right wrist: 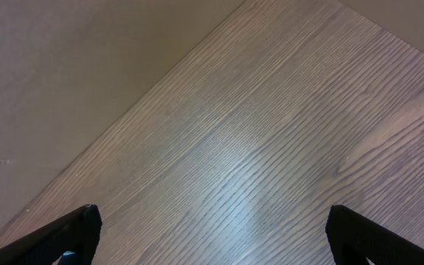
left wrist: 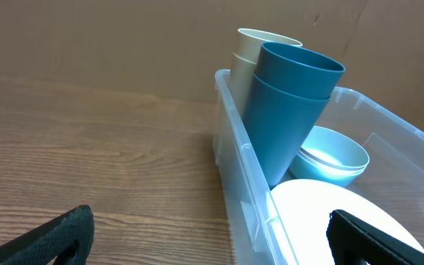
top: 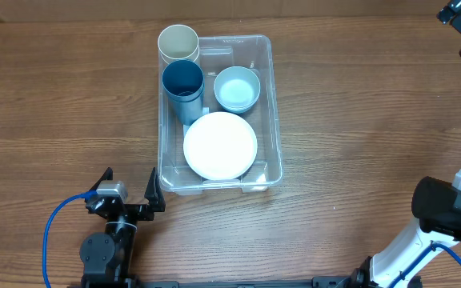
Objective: Pack container
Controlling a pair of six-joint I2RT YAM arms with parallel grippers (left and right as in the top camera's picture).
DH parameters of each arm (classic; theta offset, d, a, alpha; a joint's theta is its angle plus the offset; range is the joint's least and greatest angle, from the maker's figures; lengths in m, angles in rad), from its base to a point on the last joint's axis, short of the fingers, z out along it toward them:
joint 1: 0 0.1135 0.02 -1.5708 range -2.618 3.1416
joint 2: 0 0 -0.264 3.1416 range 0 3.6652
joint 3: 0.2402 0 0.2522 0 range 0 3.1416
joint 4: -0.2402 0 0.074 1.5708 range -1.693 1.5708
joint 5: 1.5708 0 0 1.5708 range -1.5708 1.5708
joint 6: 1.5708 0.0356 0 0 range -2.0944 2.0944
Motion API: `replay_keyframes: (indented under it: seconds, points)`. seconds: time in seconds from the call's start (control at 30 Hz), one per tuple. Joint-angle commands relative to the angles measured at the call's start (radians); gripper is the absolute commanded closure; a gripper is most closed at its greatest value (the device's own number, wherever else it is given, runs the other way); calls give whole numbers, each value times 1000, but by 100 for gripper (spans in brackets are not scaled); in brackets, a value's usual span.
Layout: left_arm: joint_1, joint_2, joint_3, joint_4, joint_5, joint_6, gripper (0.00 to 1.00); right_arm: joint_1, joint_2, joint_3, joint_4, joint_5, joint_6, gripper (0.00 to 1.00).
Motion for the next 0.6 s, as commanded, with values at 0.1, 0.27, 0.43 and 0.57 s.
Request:
replay_keyframes:
  seconds: [0.1,0.27,0.43,0.57]
  points:
    - [0,-13,-3,-4,-19,5,0,5,-2,9,5,8,8,0]
    - [0,-13,-3,-4,-19,5,0,64,-9,9,5,8,8,0]
    - [0,-13,-3,-4,-19,5,0,257,-114,9,5,10,8,0]
    - [0,-13,-3,-4,-19,5,0,419,-208,9,4,175,8,0]
